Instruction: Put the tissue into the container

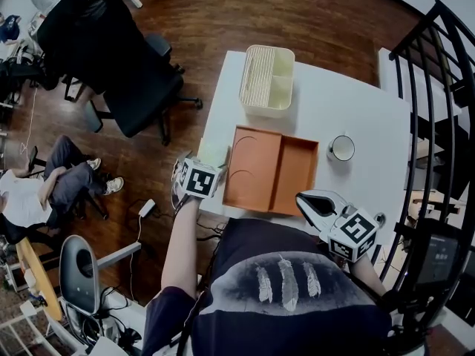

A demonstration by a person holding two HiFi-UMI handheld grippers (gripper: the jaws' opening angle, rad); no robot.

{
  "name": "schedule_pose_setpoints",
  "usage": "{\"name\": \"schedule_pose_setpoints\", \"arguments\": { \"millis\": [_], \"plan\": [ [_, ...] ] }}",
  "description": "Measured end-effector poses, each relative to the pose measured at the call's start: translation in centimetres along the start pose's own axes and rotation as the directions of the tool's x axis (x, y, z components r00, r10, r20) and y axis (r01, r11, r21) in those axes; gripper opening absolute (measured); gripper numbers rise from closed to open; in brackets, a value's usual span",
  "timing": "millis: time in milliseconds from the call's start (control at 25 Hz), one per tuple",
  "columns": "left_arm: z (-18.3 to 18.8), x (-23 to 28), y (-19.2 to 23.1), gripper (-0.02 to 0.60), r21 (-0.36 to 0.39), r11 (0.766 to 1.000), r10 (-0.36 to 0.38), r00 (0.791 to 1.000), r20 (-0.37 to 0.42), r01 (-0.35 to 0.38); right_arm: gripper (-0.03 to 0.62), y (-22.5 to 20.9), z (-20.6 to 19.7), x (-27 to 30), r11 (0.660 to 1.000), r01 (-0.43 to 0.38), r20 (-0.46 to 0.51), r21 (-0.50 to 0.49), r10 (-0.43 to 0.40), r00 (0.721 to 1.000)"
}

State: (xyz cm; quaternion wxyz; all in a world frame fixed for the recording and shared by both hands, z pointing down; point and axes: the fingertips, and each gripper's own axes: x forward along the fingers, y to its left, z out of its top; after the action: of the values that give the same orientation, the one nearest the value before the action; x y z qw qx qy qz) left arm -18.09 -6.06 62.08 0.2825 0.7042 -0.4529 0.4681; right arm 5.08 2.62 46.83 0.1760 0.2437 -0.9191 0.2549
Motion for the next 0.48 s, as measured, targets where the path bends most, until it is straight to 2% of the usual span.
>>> {"name": "schedule_pose_setpoints", "arguments": {
  "millis": [120,200,280,320,480],
  "plan": [
    [0.2,0.1,0.0,0.476,0.004,1.000,-0.002,1.000,-0.003,0.002,0.003,0.0,0.1,0.1,1.000,0.001,-0.005,-0.001,-0.001,1.000],
    [0.3,0.2,-0.2,0.467,-0.012,0.999,-0.030,1.000,-0.004,0.030,0.004,0.1,0.0,0.2,1.000,0.001,-0.012,-0.006,-0.001,1.000],
    [0.3,-0.1,-0.8,0.388,-0.039,0.997,-0.067,0.998,0.000,0.067,0.003,0.1,-0.1,0.4,1.000,-0.001,-0.018,-0.009,0.001,1.000],
    [0.4,-0.2,-0.9,0.385,-0.046,0.996,-0.074,0.997,0.004,0.074,0.003,0.1,-0.1,0.4,1.000,-0.001,-0.018,-0.009,0.001,1.000],
    [0.0,-0.8,0.5,0.362,-0.069,0.997,-0.036,0.999,-0.001,0.036,0.003,0.0,-0.1,0.4,1.000,0.007,-0.016,-0.005,-0.007,1.000]
  ]
}}
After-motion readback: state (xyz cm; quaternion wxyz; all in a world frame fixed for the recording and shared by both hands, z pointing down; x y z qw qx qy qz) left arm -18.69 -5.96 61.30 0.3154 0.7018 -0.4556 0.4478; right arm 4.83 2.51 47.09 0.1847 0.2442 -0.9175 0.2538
